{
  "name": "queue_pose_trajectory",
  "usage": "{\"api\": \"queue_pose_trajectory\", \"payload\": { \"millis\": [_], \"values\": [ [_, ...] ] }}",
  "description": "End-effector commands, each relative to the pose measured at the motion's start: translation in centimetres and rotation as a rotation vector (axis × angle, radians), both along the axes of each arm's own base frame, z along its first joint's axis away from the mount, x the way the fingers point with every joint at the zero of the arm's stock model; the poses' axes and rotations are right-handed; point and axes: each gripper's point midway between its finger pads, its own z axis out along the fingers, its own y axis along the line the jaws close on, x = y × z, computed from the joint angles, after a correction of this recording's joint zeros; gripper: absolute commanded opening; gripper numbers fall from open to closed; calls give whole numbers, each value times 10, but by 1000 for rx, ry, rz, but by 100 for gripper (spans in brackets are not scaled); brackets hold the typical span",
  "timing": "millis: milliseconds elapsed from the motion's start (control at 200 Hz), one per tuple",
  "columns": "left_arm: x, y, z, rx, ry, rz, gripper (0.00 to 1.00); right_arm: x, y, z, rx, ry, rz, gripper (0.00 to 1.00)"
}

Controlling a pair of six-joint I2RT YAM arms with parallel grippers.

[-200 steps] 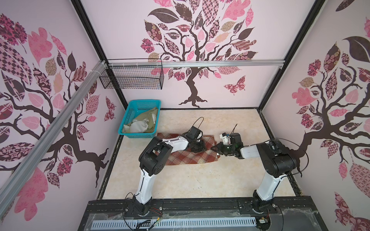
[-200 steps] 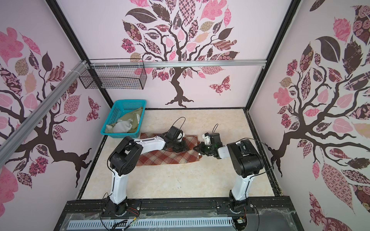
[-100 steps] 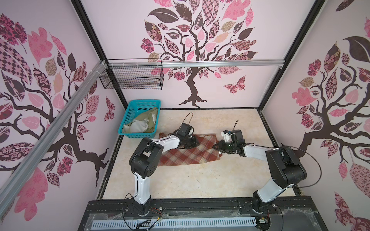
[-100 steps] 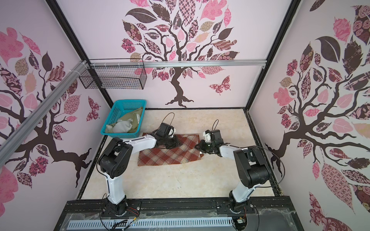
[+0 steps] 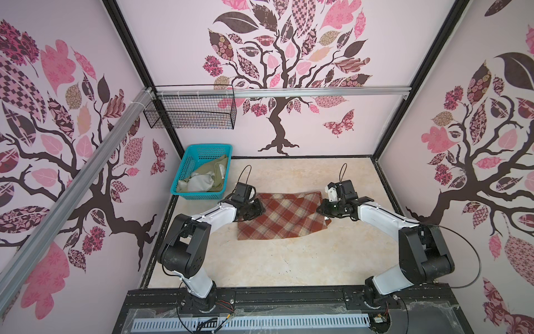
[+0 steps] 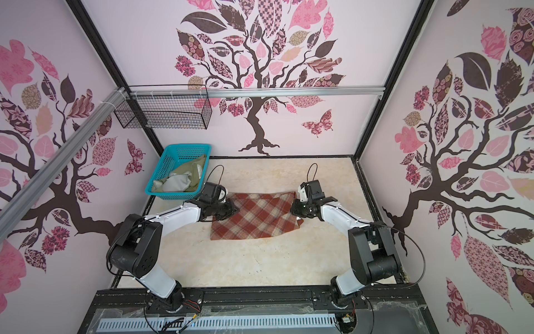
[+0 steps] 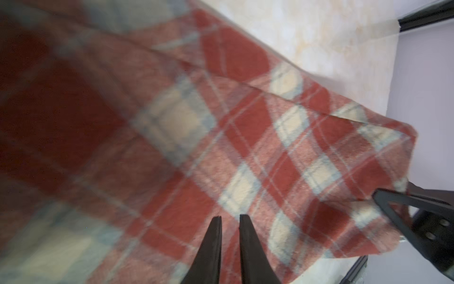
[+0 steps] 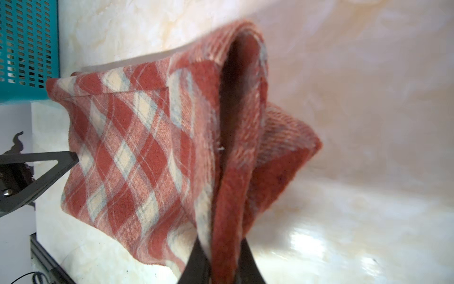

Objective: Fold and stack skirts
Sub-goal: Fold the skirt at the center of the table.

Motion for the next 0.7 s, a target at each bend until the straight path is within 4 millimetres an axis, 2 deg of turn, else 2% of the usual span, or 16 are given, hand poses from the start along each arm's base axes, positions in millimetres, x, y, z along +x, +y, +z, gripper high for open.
{"api": "queue_pose_trajectory", "payload": {
  "millis": [0,100,280,695],
  "values": [
    [-8,15,-5,51,-15,28,18,5,-21,23,-128,-47,-18,0],
    [-12,19,-9,59,-15,46,18,5,-28,28,-181,-47,-16,0],
    [-18,16,-22,16,5,66,18,5,-35,38,-224,-56,-21,0],
    [-46,-29,-62,27,69,-15,17,5,-36,52,-232,-63,-21,0]
  ]
}}
